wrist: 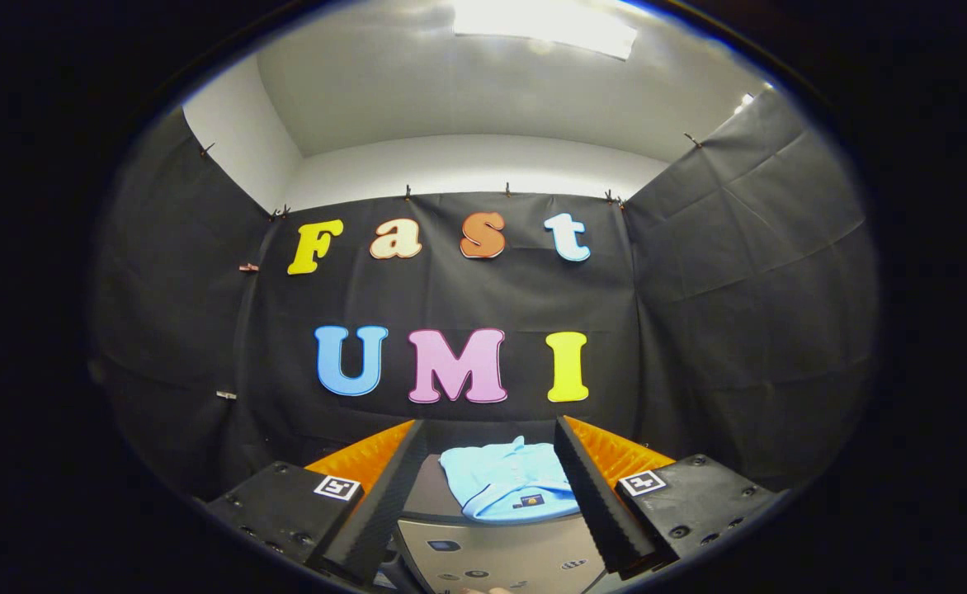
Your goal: Put the clothes into the washing machine and then close the washing machine lid.
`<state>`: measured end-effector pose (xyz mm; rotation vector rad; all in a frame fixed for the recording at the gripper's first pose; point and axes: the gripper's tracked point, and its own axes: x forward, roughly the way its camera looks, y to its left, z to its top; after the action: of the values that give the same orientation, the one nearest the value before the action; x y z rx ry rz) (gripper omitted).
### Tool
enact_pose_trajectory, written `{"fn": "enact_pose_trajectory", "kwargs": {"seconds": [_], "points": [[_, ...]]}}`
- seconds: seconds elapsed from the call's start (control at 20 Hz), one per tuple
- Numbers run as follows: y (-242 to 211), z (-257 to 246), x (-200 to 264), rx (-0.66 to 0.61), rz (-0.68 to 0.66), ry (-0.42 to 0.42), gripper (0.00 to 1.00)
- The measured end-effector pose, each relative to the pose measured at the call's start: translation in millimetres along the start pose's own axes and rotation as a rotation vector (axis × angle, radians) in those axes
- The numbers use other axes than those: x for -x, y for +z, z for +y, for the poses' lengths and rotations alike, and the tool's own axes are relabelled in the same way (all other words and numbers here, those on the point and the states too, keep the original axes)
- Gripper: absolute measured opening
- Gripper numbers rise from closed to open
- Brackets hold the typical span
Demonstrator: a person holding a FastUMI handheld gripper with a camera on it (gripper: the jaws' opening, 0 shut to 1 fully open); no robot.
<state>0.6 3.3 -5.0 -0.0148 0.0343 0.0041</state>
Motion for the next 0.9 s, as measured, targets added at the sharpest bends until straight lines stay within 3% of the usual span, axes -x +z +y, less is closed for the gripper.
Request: {"fn": "enact_pose_trajectory", "kwargs": {"seconds": [0.9], "points": [[-14,-3,-23,-0.006,0.009,0.003,0.98]]}}
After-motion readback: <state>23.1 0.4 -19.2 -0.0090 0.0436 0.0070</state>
